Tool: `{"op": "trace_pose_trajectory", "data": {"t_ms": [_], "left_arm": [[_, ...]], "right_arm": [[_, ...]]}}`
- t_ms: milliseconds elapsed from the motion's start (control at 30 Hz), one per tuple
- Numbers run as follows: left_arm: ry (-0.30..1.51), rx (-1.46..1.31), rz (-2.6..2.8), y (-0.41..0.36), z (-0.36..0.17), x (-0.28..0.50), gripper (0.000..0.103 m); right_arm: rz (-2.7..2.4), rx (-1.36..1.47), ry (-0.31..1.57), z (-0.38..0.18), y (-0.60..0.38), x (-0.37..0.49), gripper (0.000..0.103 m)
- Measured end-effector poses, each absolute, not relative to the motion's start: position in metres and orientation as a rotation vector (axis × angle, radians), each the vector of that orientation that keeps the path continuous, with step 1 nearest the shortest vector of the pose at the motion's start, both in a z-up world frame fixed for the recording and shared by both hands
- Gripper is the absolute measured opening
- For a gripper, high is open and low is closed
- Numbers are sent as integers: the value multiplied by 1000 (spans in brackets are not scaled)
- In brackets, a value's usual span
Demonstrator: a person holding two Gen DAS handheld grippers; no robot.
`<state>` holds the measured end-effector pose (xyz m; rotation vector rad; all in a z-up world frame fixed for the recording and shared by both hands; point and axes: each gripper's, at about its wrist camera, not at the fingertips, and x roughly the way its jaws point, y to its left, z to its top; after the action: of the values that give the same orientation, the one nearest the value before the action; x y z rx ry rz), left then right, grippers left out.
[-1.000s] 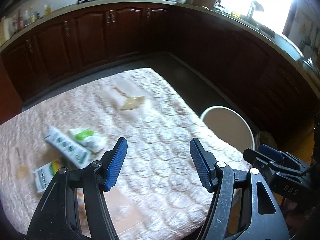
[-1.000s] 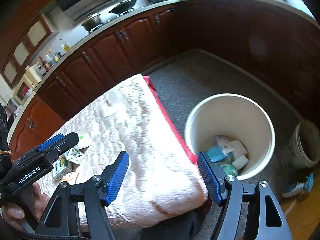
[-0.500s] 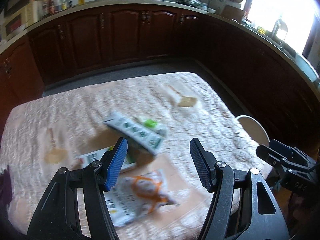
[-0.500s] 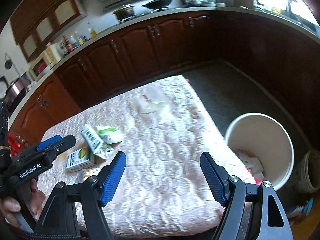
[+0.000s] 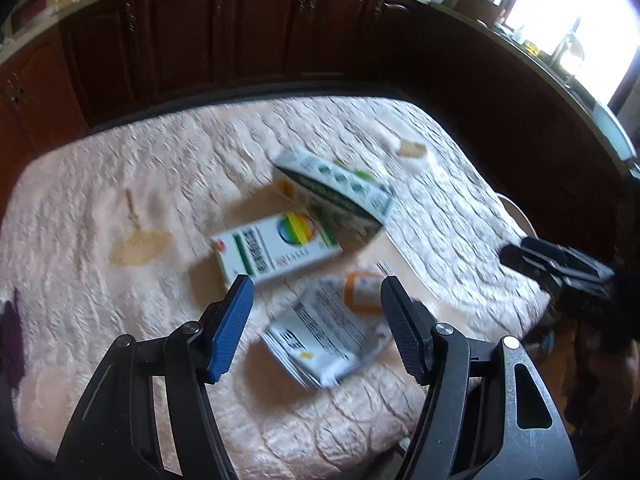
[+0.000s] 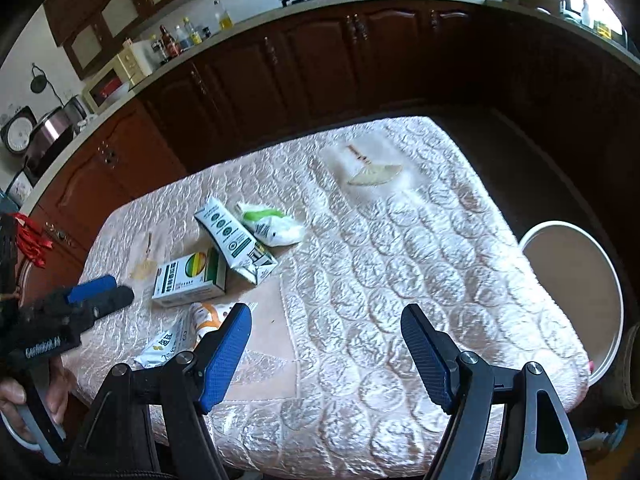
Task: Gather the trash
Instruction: 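Grasp the orange-patterned snack bag with the left tool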
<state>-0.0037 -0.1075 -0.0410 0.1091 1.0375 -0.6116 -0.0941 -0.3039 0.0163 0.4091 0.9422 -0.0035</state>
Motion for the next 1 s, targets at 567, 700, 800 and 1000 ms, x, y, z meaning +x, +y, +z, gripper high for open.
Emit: {"op": "trace_pose_trajectory", "data": {"t_ms": [567, 700, 800, 1000], "left_arm": [[1048, 415, -643, -161, -96, -17, 33], [1086, 320, -651, -148, -89, -6, 13], [1079, 226, -656, -124, -69, -1, 9], [1070, 122, -577, -77, -47, 13, 8]], "right_arm": [[2, 420, 988, 4, -305, -86, 75], [26, 434, 1003, -3, -303, -77, 75], [46, 438, 1017, -8, -300, -71, 75], [151, 450, 1012, -12, -281, -53, 75]]}}
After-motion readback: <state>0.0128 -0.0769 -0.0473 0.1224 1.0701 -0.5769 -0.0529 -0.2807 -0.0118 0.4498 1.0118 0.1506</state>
